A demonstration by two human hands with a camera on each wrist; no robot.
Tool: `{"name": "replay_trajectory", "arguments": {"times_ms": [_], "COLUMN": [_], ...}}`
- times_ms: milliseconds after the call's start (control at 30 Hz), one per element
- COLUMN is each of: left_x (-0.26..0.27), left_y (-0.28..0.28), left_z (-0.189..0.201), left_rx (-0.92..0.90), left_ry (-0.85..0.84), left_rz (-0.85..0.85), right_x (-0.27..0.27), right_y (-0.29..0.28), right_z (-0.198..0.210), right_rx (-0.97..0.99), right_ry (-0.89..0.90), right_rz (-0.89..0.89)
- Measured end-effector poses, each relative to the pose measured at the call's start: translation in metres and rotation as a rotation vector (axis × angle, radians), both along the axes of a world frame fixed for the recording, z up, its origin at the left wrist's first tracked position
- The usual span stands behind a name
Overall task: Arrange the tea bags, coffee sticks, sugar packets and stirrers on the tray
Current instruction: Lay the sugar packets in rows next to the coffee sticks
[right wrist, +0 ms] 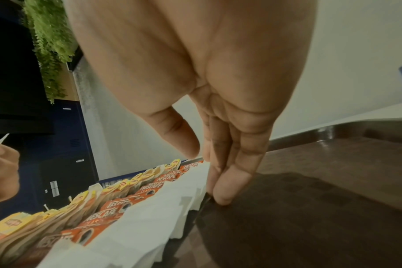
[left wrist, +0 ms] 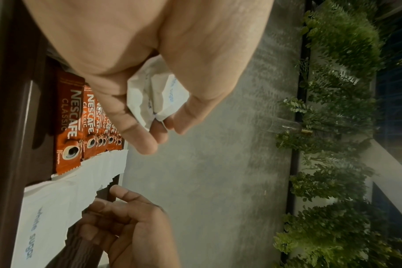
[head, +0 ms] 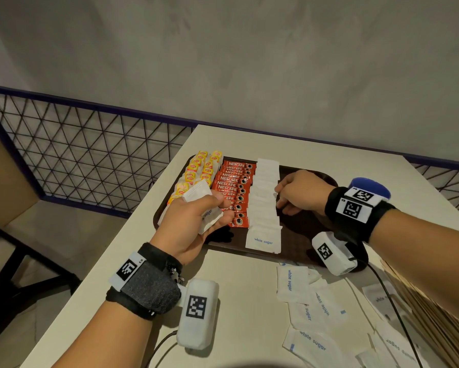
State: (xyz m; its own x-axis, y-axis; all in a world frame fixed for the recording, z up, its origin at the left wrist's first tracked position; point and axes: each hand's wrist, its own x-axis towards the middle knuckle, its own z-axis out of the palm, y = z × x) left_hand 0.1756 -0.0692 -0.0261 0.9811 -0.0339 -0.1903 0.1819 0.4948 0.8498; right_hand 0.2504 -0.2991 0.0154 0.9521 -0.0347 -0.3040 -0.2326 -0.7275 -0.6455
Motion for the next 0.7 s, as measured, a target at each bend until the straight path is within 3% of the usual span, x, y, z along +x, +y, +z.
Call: {"name": "replay_trajectory", "arguments": {"times_ms": [100,267,433,700], "left_x": [0.0,0.001,0.0,0.0], "left_y": [-0.001,-0.001,-0.001,-0.001], "left_z": [0.0,-0.001,-0.001,-0.002], "left_rx": [-0.001,-0.007,-0.012,-0.018], "left_ry": [-0.005,-0.008,-0.009,-0.01], "left_rz": [-0.001,-0.011,-0.01,-0.004], "right_x": [-0.003,-0.013,-0.033,-0.039], "right_y": [0.002,-0.008,-0.013,-0.005], "right_z": [0.003,0.007,0.0,-0.004], "right_rx": [-0.066,-0.004,-0.037,-0.013], "right_ry": [0.022,0.001,0.1,0.069], "right_rz": [0.071,0.007,0.064,0.09]}}
